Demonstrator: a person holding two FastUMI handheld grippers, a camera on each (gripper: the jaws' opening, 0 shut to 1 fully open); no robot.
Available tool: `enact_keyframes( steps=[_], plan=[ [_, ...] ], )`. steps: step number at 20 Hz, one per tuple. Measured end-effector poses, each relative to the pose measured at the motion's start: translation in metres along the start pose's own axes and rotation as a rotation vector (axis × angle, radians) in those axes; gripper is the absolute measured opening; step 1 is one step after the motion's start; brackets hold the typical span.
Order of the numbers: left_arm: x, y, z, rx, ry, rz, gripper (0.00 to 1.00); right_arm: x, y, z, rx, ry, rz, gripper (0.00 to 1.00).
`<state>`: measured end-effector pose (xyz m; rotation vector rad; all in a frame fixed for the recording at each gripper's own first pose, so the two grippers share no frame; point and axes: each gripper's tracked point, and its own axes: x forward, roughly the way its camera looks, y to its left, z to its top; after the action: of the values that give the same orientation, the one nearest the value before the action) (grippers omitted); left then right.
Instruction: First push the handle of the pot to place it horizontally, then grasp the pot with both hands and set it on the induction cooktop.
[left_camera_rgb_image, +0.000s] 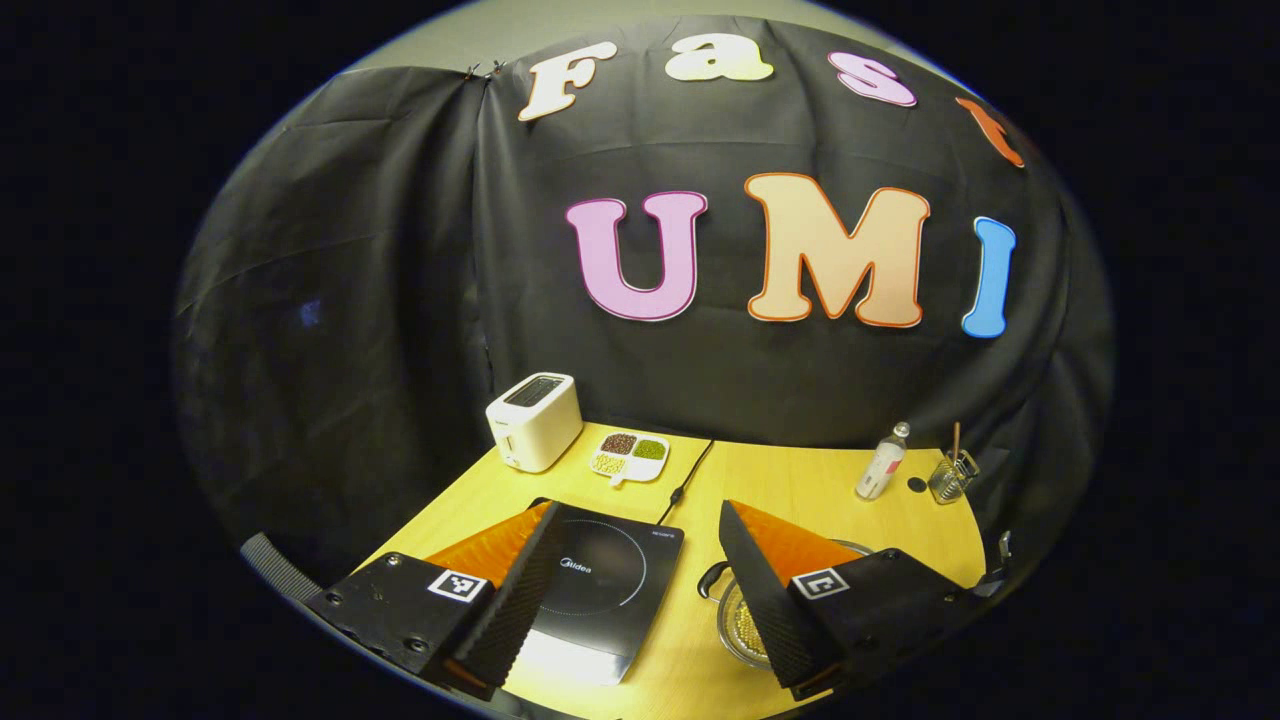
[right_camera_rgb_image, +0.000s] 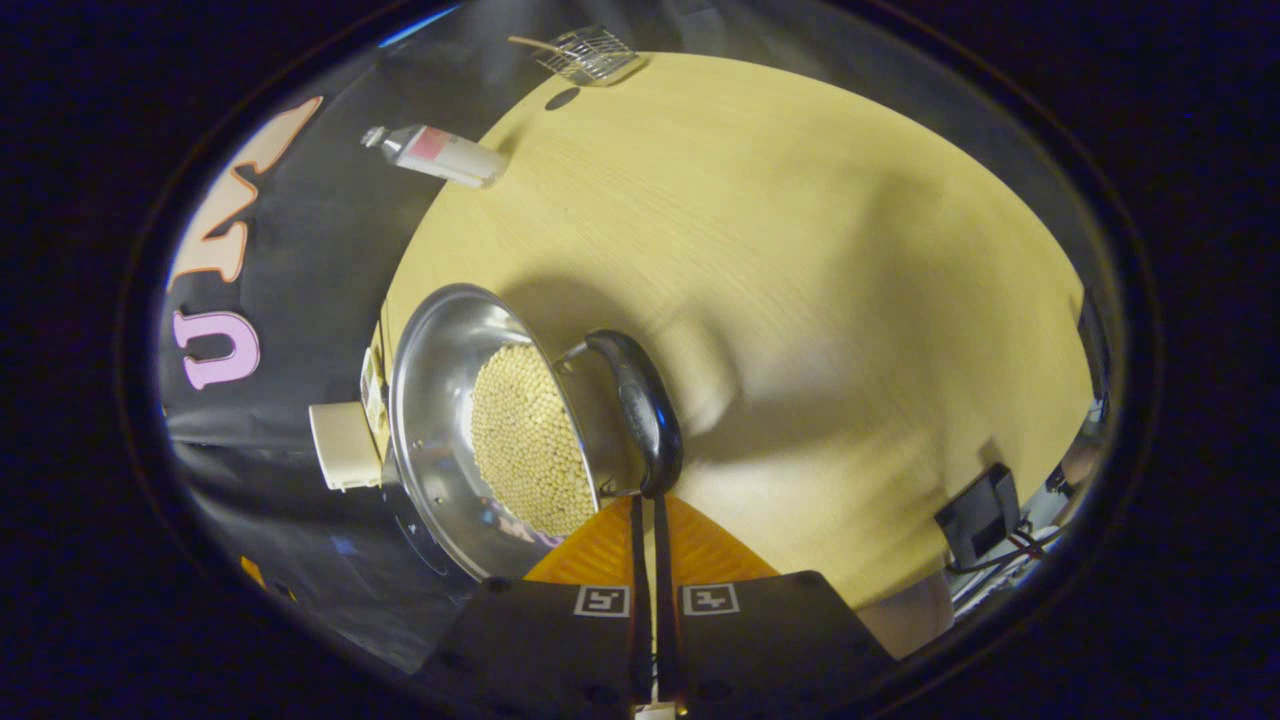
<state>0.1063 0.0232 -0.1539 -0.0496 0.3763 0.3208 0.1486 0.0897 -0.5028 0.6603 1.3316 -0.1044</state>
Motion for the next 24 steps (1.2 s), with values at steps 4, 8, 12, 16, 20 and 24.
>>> enact_keyframes(
  steps=[4, 8, 12, 16, 20, 24],
  plan=[
    [0.002, 0.005, -0.006, -0.012, 0.023, 0.026, 0.95, 0.000, 0.001, 0.019, -0.025, -0.031, -0.013, 0.05],
    [0.002, 0.007, -0.008, -0.011, 0.032, 0.041, 0.95, 0.001, 0.001, 0.025, -0.042, -0.030, -0.016, 0.05],
    [-0.002, 0.006, -0.004, 0.012, 0.022, 0.049, 0.95, 0.005, 0.002, 0.031, -0.075, -0.035, -0.024, 0.05],
    [-0.006, 0.007, 0.001, 0.041, 0.009, 0.065, 0.95, 0.007, 0.004, 0.040, -0.064, -0.040, -0.011, 0.05],
    [-0.007, 0.003, -0.001, 0.033, 0.014, 0.061, 0.95, 0.008, 0.008, 0.050, -0.088, -0.057, -0.004, 0.05],
    [-0.006, 0.003, -0.003, 0.026, 0.018, 0.060, 0.94, 0.008, 0.011, 0.056, -0.126, -0.067, -0.005, 0.05]
  ],
)
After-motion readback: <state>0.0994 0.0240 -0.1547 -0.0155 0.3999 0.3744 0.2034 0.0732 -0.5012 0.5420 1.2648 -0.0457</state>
